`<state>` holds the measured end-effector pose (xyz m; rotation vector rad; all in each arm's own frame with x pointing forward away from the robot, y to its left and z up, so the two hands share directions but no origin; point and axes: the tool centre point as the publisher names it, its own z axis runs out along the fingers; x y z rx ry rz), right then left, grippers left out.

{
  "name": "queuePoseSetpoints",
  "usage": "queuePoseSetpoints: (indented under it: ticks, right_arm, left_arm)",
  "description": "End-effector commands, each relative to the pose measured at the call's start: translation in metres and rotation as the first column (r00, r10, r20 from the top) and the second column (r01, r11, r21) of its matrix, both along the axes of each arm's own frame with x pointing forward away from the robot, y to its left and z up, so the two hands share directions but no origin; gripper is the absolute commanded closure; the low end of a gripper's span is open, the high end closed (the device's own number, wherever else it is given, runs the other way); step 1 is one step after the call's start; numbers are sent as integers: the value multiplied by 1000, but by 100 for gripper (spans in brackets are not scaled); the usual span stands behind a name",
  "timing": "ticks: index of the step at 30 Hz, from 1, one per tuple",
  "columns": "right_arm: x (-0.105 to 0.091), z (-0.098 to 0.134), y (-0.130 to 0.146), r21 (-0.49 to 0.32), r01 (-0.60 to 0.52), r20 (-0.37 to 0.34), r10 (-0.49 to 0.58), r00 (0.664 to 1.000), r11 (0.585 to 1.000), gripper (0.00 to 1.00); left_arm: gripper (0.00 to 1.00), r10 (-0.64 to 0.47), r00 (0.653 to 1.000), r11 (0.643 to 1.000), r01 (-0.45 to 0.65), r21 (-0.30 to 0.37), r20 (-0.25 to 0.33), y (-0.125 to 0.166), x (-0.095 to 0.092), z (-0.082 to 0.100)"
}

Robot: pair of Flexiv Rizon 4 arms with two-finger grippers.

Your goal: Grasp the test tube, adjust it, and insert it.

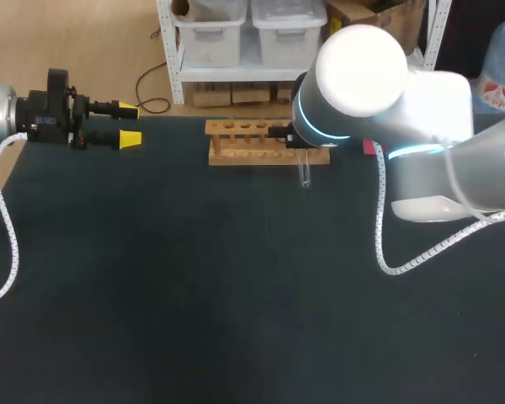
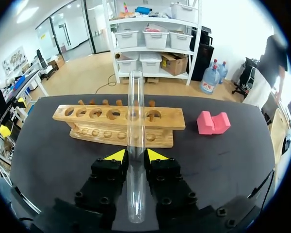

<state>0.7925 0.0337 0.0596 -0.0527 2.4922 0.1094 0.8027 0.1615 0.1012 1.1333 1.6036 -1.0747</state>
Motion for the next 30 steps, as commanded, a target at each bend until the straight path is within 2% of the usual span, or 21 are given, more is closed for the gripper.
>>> queuePoseSetpoints:
  ticks: [1,20,30]
  right_arm:
    - [3,-2,0,2,-2,-7,3,1000,1000,100]
    - [16,-18,3,14,-7,-62,8,998,1000,100]
    - [14,-23,3,25,-16,-87,18,996,1000,100]
  left_arm:
    - [0,0,1000,1000,0,-2,4,0,0,-1]
    - [0,0,1000,1000,0,-2,4,0,0,-1]
    - [0,0,1000,1000,0,-2,4,0,0,-1]
